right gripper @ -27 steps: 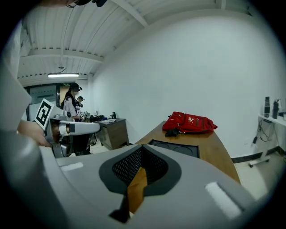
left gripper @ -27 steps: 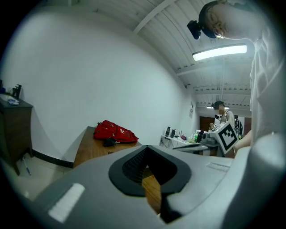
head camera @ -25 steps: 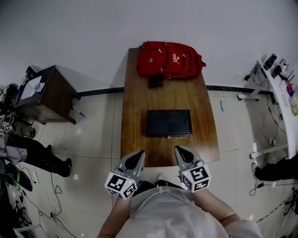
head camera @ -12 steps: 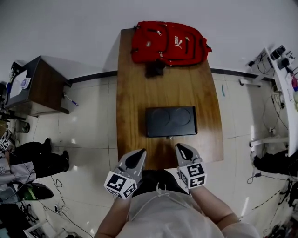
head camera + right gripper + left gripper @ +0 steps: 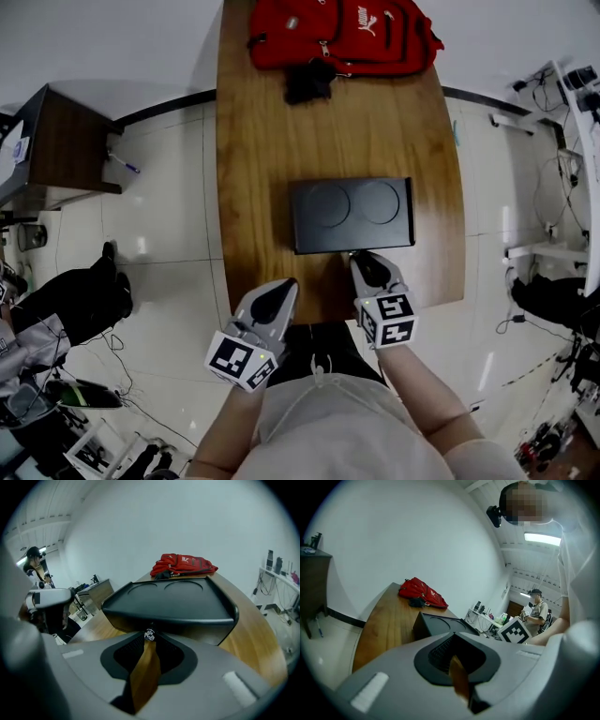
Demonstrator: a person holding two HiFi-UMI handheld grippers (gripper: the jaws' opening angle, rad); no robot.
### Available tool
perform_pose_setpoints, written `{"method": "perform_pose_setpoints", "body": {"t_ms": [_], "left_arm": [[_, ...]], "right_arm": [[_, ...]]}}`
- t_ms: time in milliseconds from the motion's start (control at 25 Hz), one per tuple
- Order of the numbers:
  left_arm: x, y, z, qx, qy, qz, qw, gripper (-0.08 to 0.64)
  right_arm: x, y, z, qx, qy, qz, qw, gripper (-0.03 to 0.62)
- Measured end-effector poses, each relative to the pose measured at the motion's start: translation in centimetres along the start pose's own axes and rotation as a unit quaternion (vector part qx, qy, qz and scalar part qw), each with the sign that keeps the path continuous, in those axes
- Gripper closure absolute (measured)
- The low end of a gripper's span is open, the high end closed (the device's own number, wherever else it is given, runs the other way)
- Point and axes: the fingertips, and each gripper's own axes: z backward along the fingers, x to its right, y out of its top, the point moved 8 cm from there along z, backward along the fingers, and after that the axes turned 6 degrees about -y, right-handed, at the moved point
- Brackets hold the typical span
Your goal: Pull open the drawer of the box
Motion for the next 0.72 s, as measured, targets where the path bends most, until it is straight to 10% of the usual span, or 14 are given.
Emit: {"method": "perform_pose_setpoints", "body": {"t_ms": [720], "left_arm": [[0.7, 0.1, 0.1, -0.012, -0.016, -0.009, 0.9998, 0.554]], "right_arm": [[-0.1, -0.7, -0.5, -0.015, 0.011, -0.029, 0.999, 0.520]]}}
